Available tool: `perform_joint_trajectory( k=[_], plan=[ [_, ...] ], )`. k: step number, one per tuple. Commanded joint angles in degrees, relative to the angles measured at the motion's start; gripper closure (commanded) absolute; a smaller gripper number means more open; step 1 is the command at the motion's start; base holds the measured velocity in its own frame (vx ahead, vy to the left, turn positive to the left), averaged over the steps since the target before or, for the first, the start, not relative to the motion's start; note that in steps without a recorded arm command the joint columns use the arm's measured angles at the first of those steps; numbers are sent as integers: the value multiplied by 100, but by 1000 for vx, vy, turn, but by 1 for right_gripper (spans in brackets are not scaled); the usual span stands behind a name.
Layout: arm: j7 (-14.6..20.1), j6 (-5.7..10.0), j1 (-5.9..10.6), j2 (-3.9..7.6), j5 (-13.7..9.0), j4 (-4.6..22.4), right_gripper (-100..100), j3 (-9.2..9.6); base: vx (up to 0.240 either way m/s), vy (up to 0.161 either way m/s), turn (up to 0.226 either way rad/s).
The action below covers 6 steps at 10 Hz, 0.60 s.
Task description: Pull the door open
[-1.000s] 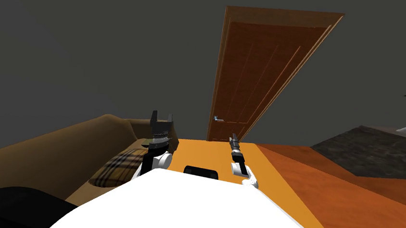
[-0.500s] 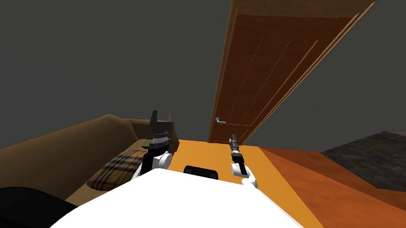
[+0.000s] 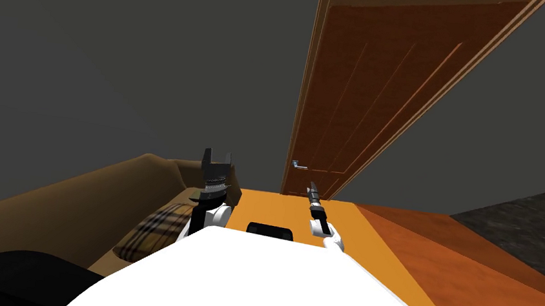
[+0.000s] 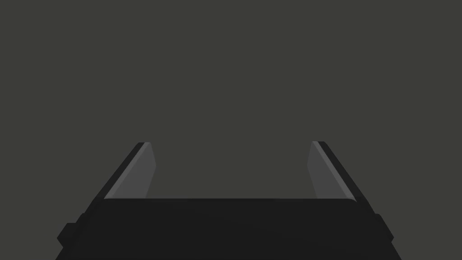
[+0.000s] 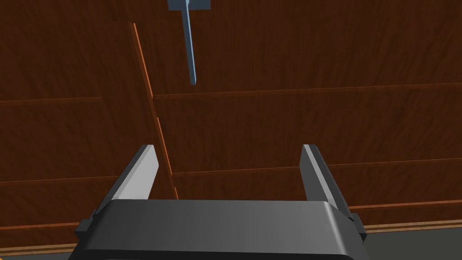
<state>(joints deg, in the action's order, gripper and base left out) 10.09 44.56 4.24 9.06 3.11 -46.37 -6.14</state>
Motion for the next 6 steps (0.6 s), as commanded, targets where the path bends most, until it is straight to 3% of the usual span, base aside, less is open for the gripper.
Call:
perform_joint_trajectory(
  k=[1,6],
  plan=[
    [18,81,89,17,8,244,-100,-19,100,10,57],
    [53,283,365,54,28,924,-100,-75,91,0,56]
  ],
)
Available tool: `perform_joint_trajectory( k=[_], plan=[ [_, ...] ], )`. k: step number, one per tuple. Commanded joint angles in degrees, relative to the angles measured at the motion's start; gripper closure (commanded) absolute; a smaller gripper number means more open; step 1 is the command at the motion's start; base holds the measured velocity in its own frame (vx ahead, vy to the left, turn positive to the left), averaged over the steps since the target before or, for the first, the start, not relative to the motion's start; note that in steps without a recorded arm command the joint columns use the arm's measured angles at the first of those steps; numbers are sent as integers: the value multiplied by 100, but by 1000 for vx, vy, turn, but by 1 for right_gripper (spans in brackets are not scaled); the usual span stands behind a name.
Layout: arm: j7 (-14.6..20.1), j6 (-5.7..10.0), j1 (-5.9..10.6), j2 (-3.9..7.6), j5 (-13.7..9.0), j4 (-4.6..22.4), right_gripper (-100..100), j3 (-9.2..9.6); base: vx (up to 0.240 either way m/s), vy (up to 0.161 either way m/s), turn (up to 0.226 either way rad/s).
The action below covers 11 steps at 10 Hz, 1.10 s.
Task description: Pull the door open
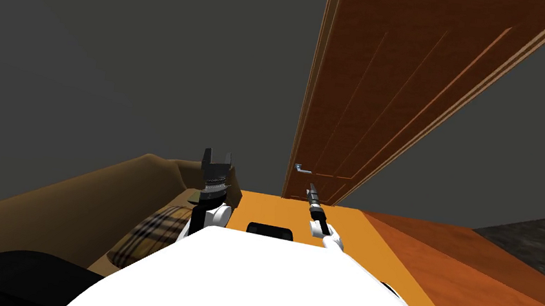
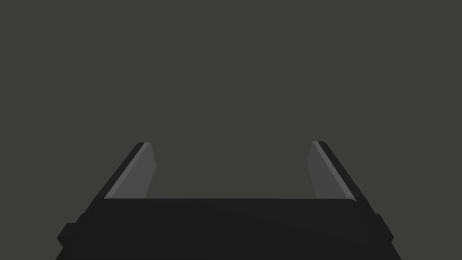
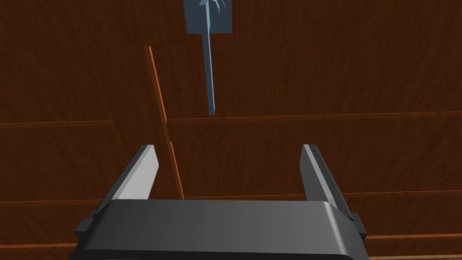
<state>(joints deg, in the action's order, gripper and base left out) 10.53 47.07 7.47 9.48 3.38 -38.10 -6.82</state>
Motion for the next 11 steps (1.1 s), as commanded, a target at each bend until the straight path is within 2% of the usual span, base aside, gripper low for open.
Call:
perform_joint_trajectory(
  k=[1,6,7,11],
  plan=[
    [15,67,88,19,5,212,-100,-17,85,5,49],
    [53,284,386,57,26,946,-100,-77,99,-3,61],
    [48,275,370,58,22,899,-100,-73,49,-2,8],
    [116,401,124,418,-403,1003,-100,-332,184,29,291]
  ],
)
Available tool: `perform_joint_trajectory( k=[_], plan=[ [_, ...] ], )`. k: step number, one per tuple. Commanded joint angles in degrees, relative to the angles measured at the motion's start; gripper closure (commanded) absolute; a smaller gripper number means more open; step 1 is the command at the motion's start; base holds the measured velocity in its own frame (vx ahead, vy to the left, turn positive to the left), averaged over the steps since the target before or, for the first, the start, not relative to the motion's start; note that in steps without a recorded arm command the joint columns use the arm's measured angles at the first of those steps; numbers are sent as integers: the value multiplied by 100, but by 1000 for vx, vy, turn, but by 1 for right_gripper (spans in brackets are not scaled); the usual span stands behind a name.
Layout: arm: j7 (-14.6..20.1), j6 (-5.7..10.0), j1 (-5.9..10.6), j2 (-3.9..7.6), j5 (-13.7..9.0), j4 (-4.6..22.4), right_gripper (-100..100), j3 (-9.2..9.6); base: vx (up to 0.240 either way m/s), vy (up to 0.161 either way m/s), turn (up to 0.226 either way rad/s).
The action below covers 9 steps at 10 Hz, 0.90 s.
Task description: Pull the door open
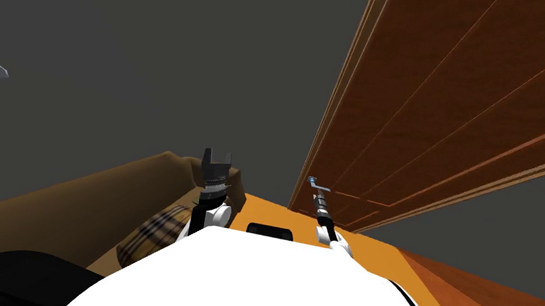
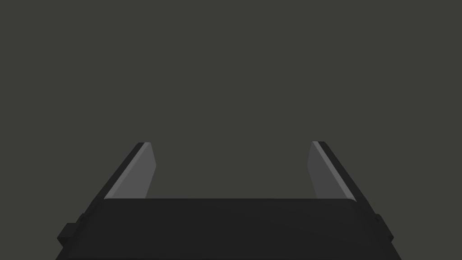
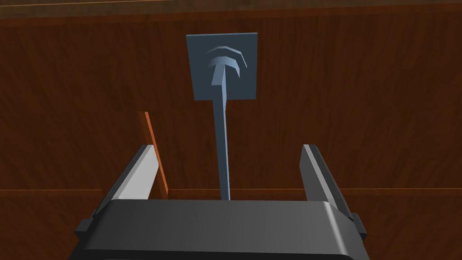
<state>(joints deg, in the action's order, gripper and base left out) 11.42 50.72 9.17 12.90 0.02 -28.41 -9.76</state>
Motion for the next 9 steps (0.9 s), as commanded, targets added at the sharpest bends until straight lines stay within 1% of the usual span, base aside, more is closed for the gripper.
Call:
perform_joint_trajectory(
  k=[1,2,3,4,5,9],
  plan=[
    [43,64,-107,163,-170,55,-100,-101,201,-32,316],
    [57,89,-161,239,-261,75,-100,-155,177,-43,297],
    [57,89,-161,239,-261,75,-100,-155,124,-28,76],
    [53,82,-189,218,-243,-9,-100,-145,48,-11,-5],
    [53,82,-189,218,-243,-9,100,-145,0,0,0],
    [53,82,-189,218,-243,-9,100,-145,-12,2,2]
  ],
)
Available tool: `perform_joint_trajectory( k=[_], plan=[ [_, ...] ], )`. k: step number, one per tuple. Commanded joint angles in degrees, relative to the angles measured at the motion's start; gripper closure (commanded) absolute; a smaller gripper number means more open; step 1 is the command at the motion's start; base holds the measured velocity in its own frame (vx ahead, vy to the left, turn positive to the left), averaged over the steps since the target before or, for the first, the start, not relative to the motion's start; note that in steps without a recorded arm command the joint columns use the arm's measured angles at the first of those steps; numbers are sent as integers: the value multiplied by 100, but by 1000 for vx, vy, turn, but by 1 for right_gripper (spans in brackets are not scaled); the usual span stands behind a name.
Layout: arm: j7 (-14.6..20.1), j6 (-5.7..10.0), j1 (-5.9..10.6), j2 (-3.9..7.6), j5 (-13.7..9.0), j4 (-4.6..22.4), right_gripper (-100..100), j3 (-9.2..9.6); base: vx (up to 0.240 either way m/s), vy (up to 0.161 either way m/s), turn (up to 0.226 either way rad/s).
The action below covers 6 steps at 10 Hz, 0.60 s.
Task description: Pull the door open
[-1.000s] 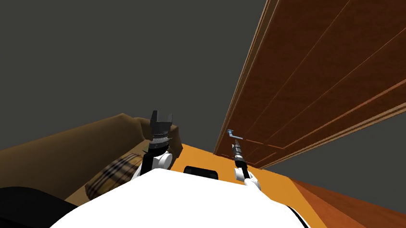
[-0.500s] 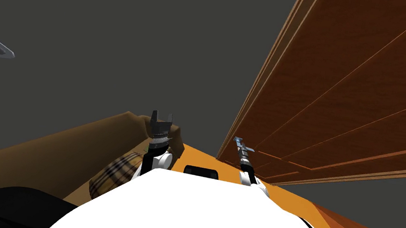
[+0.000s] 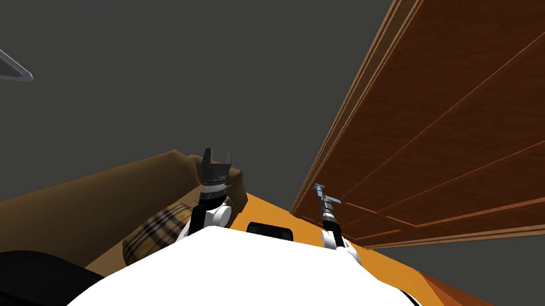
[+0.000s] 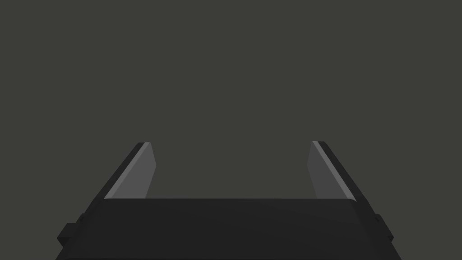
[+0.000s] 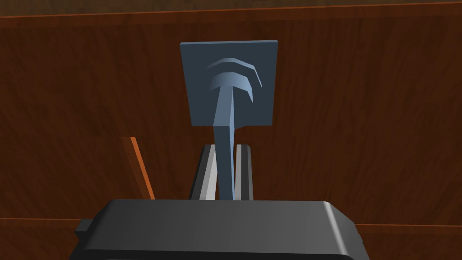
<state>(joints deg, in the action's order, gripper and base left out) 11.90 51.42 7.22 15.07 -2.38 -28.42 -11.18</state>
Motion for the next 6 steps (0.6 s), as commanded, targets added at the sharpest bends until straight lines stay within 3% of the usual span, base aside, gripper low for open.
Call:
perform_joint_trajectory(
  k=[1,6],
  plan=[
    [5,12,5,1,-3,-8,100,-3,0,0,0],
    [389,212,-162,222,177,-2,100,250,-178,-41,116]
  ],
)
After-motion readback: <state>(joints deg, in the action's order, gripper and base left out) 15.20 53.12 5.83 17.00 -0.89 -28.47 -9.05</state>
